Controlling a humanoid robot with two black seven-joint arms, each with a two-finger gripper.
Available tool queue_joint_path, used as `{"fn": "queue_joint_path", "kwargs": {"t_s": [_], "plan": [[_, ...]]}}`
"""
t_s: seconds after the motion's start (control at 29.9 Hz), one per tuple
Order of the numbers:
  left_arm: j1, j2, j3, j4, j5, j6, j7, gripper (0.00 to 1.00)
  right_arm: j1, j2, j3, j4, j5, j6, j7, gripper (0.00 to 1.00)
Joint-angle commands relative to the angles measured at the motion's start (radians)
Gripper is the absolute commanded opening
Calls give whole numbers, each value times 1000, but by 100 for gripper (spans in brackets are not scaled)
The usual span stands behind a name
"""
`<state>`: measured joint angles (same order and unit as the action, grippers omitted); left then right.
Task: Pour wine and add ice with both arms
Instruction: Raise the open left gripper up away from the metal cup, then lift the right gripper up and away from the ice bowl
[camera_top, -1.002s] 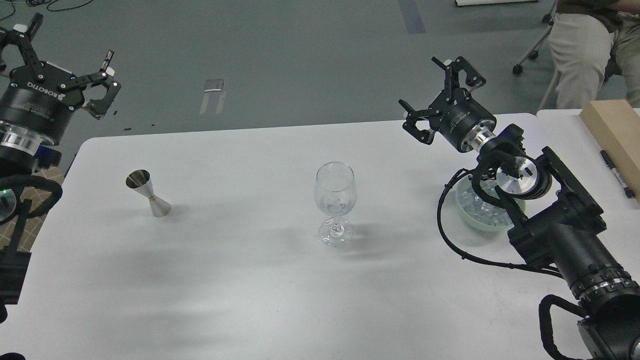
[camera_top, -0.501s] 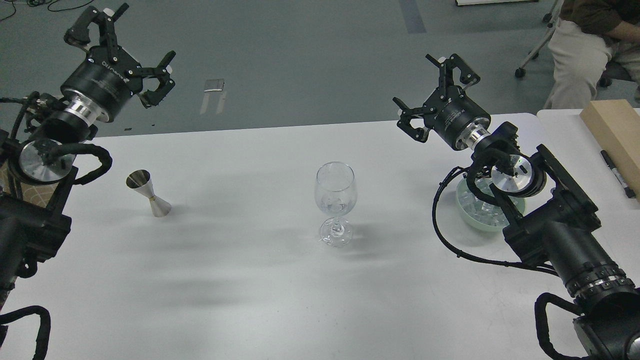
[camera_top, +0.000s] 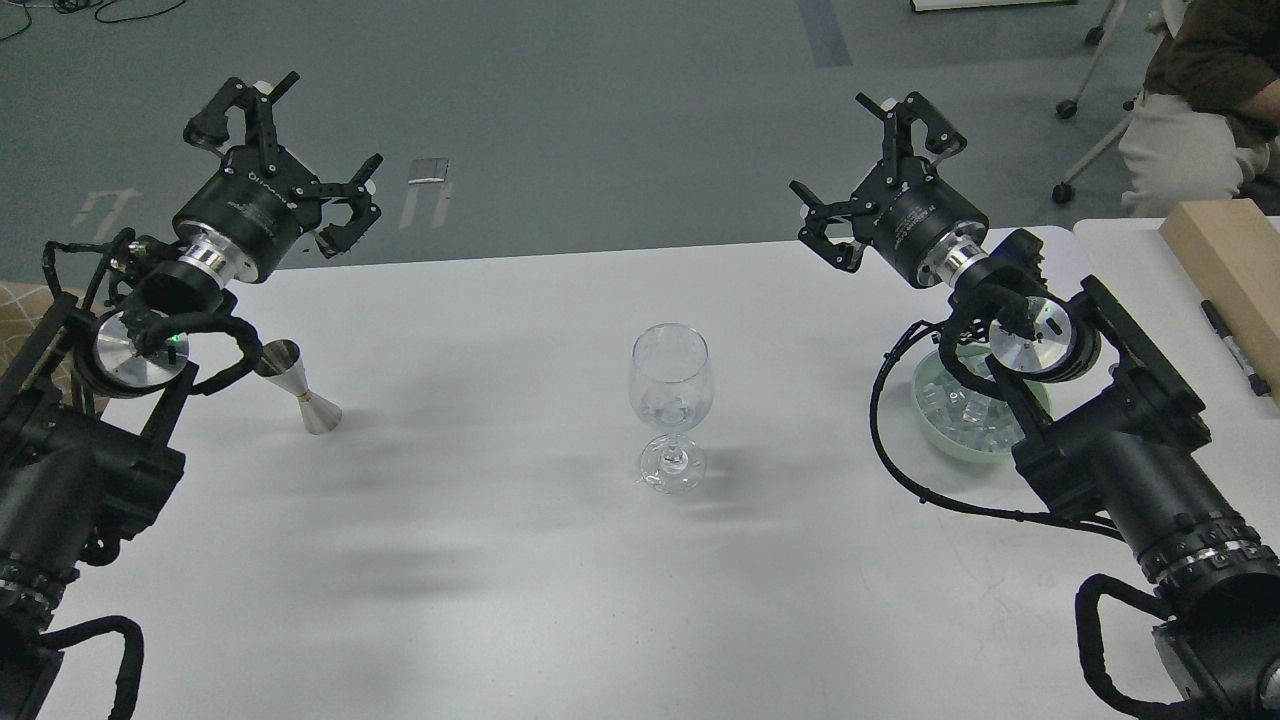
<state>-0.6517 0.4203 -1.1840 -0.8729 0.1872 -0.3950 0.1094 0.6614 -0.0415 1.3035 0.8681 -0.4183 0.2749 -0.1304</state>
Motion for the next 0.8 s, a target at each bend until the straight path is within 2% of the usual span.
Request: {"fn": "queue_joint_path", "kwargs": {"t_s": [0.0, 0.43, 0.6, 0.77], "plan": [[1, -2, 1, 0, 2, -14, 0, 98, 20, -50, -76, 5, -2, 10, 2, 100], [1, 5, -11, 0, -5, -28, 1, 98, 188, -262, -435, -1, -16, -2, 15, 100], [0, 3, -16, 0, -17, -27, 0, 97, 297, -363, -697, 6, -19, -5, 15, 100], [-2, 5, -17, 0, -17, -27, 0, 98, 414, -410, -934, 15, -91, -6, 14, 100]]}}
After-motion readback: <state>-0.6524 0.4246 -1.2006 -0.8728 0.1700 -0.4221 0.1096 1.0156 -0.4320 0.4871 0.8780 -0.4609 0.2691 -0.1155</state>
